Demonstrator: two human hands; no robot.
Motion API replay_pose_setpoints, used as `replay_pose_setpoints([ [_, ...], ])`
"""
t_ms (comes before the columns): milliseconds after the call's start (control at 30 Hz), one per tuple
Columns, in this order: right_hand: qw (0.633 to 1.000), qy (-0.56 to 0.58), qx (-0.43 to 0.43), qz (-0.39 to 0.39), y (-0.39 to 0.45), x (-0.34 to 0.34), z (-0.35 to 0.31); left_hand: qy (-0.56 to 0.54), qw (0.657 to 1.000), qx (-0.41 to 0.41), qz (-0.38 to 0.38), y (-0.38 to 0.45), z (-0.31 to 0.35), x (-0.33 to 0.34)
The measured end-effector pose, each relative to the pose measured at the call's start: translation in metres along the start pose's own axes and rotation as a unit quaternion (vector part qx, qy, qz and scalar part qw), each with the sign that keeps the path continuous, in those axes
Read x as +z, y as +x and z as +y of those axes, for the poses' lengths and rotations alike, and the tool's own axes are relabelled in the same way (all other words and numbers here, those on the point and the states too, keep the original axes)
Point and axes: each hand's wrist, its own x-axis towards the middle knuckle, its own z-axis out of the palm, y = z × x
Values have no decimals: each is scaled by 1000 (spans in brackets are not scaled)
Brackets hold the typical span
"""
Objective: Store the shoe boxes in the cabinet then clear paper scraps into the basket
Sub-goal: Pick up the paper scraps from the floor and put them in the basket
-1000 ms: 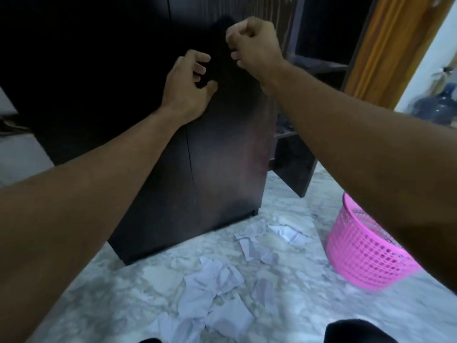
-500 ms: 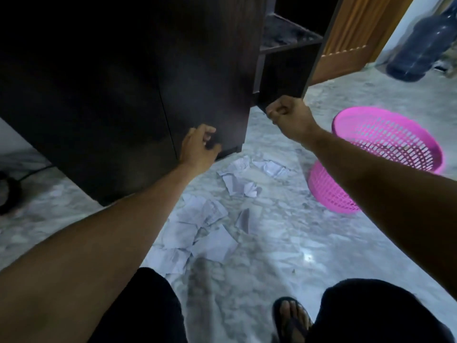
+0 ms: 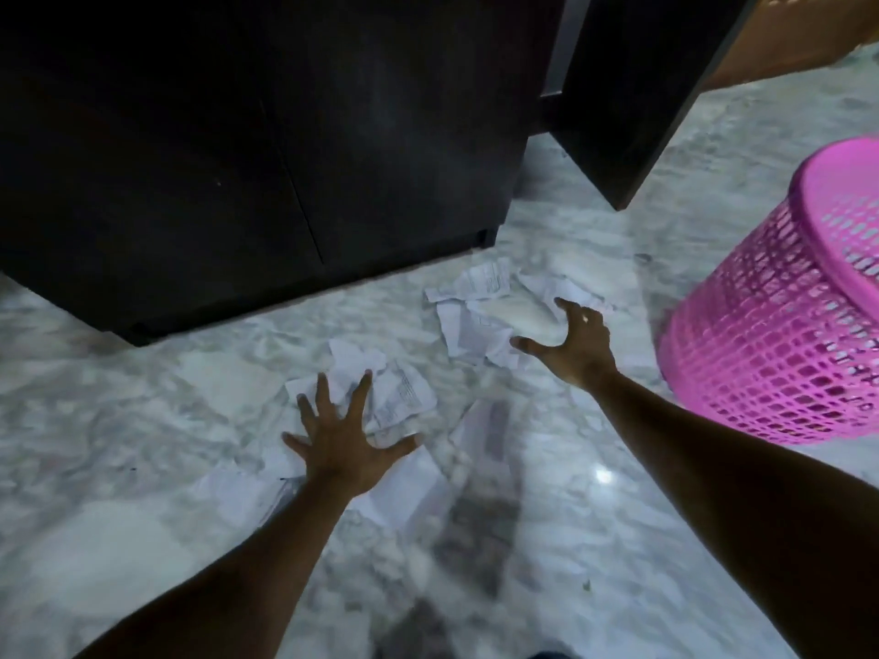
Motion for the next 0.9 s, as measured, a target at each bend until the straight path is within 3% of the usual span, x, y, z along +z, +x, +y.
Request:
replay_pose_setpoints([
  [300, 999, -42, 5, -4, 99, 24, 3, 33, 998, 13, 51, 33, 24, 43],
  [500, 984, -119, -22, -133, 122, 45, -38, 101, 991, 70, 44, 37, 26, 51],
  [600, 968, -181, -68, -160, 107, 71, -48, 116, 987, 94, 65, 34, 21, 56],
  [733, 958, -229, -152, -84, 85, 109, -37, 89, 970, 153, 167, 33, 14, 63],
  [900, 946, -160, -256, 116, 66, 132, -12, 58, 941, 220, 249, 39, 4, 76],
])
